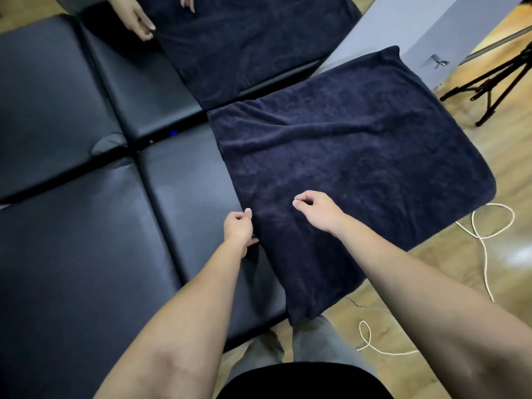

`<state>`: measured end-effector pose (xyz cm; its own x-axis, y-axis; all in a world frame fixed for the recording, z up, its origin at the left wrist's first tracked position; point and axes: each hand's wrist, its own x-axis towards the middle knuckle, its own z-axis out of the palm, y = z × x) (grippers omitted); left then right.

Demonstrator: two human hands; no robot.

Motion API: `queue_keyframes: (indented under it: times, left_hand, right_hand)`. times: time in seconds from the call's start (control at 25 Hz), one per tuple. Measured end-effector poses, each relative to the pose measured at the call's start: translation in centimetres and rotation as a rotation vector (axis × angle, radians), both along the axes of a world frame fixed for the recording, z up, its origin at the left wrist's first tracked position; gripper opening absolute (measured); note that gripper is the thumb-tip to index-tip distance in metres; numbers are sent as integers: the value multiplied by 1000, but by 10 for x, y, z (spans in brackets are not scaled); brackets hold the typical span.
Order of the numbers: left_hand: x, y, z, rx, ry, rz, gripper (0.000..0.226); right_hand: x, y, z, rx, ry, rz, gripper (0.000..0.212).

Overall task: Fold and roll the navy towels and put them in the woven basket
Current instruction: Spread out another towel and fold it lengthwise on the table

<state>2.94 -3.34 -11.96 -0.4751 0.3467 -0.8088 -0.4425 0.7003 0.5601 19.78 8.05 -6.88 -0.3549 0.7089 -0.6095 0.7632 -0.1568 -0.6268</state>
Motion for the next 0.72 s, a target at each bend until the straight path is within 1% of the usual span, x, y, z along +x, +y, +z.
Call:
queue_keyframes:
  times: [0.04, 0.08, 0.16, 0.24, 0.32, 0.44, 0.48, 0.56, 0.6, 0.64, 0.72]
  left_hand:
    - [6, -11, 2, 8, -83, -58, 32]
    - [12, -21, 5, 5, -143, -161, 36]
    - [28, -39, 11, 1, -228, -357, 39]
    - [44, -51, 13, -3, -308, -445, 37]
    - [63, -62, 14, 6, -328, -474, 36]
    - [85, -78, 10, 7, -302, -421, 22]
    - [89, -84, 5, 20, -270, -351, 18]
    - [91, -96, -1, 68, -146, -142, 15]
    - [92, -103, -4, 74, -73, -81, 19]
    - [95, -111, -7, 58, -24, -90, 27]
    - [108, -125, -3, 41, -60, -183, 32]
  right_hand:
    - [5, -11, -1, 7, -16, 4, 17]
    - [10, -22, -3, 16, -22, 9, 16]
    - [19, -41, -4, 24, -21, 16, 13]
    - [27, -55, -2, 30, -31, 21, 15]
    - [39, -68, 4, 44, -36, 3, 19]
    - [63, -85, 3, 52, -35, -41, 17]
    - [72, -91, 1, 48, -36, -51, 15]
    - [86, -101, -2, 39, -51, -65, 14]
    - [93, -106, -4, 36, -57, -71, 14]
    - [100, -109, -5, 32, -54, -72, 13]
    - [111, -117, -7, 24, -47, -55, 14]
